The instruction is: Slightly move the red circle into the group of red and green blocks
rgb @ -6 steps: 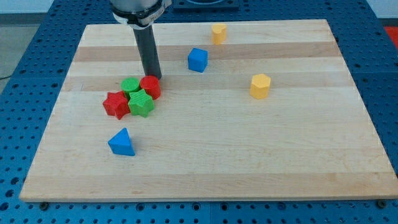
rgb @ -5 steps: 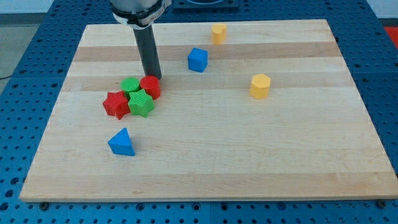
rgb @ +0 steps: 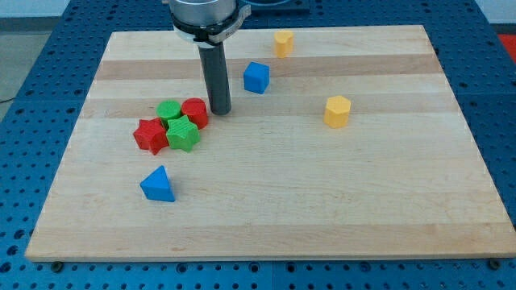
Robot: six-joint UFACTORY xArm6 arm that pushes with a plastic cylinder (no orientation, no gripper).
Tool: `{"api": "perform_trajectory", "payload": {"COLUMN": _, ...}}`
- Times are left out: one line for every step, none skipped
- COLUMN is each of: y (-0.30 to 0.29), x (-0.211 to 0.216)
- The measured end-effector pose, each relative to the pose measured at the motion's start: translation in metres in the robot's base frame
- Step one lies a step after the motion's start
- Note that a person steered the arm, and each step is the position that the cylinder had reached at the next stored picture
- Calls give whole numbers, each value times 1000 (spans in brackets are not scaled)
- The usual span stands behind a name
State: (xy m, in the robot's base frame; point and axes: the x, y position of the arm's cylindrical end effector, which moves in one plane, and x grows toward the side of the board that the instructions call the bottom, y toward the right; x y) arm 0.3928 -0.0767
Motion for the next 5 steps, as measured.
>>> {"api": "perform_trajectory", "payload": {"y": -8, "x": 0}}
{"api": "perform_trajectory", "payload": {"y": -19, "x": 2}}
{"api": "perform_trajectory", "payload": {"y": -19, "x": 8}}
{"api": "perform_trajectory", "payload": {"y": -20, "x": 10}}
{"api": "perform_trajectory", "payload": {"y": -15, "x": 8}}
